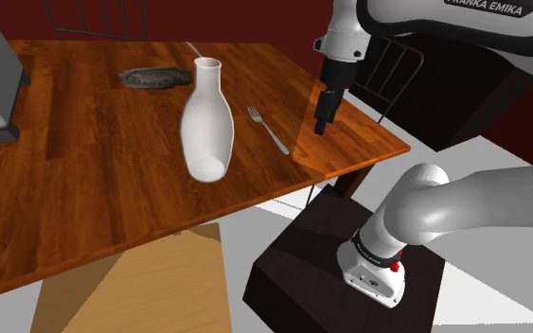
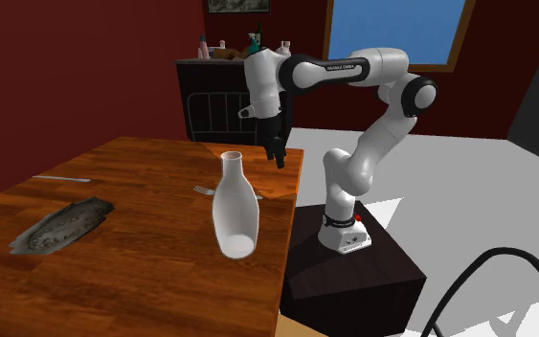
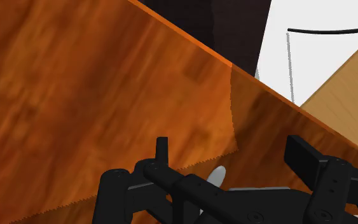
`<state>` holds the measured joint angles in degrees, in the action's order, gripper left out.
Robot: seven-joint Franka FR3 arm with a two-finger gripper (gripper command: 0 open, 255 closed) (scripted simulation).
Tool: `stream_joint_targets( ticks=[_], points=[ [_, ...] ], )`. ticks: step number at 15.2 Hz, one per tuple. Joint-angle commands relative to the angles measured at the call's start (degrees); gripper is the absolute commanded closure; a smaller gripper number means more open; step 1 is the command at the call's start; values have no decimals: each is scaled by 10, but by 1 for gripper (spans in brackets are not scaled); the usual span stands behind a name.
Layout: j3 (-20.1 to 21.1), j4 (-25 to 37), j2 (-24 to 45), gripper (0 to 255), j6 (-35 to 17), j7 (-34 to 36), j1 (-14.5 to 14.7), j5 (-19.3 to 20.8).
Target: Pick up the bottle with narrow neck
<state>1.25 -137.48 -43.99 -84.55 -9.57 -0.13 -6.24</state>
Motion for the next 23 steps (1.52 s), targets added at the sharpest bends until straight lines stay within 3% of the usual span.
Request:
stream_joint_targets(
  ticks=[1, 13, 18, 23],
  points=[
    [0, 0, 0, 0, 0, 0, 0, 0],
    [119, 242, 171, 0, 34, 140, 25, -32],
    [169, 372, 262, 0, 62, 205, 32, -18],
    [224, 533, 375, 0, 106, 281, 47, 22]
  ],
)
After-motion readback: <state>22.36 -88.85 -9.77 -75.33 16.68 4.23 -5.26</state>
